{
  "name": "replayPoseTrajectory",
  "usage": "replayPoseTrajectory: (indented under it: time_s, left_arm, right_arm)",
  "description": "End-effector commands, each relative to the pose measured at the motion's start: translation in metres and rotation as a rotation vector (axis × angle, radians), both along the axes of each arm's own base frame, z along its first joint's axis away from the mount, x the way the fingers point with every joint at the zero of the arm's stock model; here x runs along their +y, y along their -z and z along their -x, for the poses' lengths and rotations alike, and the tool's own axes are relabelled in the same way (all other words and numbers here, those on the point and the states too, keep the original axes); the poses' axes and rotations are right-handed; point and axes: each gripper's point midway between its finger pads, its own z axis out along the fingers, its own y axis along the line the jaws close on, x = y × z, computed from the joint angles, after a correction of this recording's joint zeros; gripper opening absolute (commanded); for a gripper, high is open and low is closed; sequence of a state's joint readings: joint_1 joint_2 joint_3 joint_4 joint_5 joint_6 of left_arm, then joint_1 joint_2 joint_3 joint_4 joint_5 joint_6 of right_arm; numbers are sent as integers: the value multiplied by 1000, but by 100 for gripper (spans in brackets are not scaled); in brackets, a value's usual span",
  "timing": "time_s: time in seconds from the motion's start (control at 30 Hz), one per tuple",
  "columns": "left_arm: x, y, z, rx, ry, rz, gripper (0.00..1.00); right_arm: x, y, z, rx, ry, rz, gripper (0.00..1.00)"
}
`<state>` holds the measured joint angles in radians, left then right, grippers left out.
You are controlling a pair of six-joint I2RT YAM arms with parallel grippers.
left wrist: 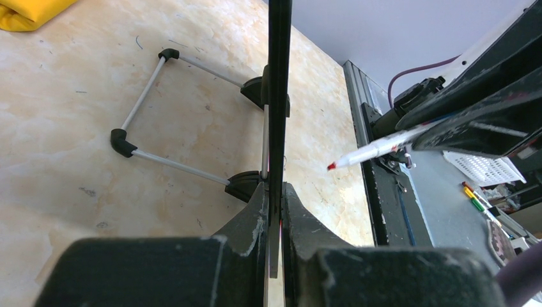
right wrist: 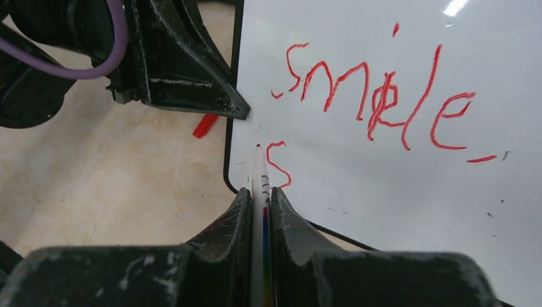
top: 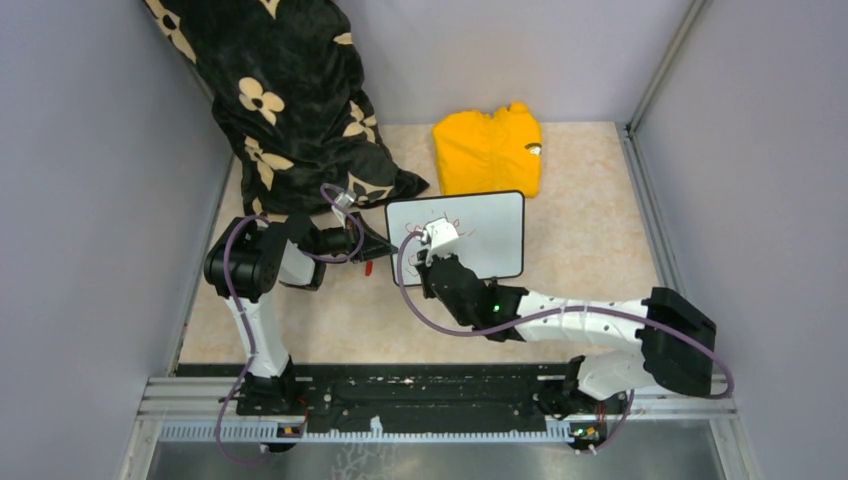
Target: Write a sentence on the whiteboard
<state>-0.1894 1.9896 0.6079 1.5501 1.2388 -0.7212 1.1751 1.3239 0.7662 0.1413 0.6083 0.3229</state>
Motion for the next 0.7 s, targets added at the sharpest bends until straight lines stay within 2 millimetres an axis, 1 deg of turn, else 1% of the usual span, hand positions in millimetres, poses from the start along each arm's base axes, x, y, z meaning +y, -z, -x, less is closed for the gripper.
replayPoseTrajectory:
  time_s: [0.0, 0.1, 0.47, 0.67]
  left_arm:
    - [-3, -13, 1, -118, 27, 15, 0]
    - [-3, -13, 2, -117, 28, 15, 0]
    - [-3, -12, 1, -112, 28, 13, 0]
    - [-3, -11, 1, -110, 28, 11, 0]
  right_arm:
    - [-14, -20, -10, -34, 70, -46, 0]
    - [-18, -16, -15, -21, 85, -46, 0]
    - [-19, -1, -19, 12, 95, -34, 0]
    - [-27, 10, -22, 28, 117, -18, 0]
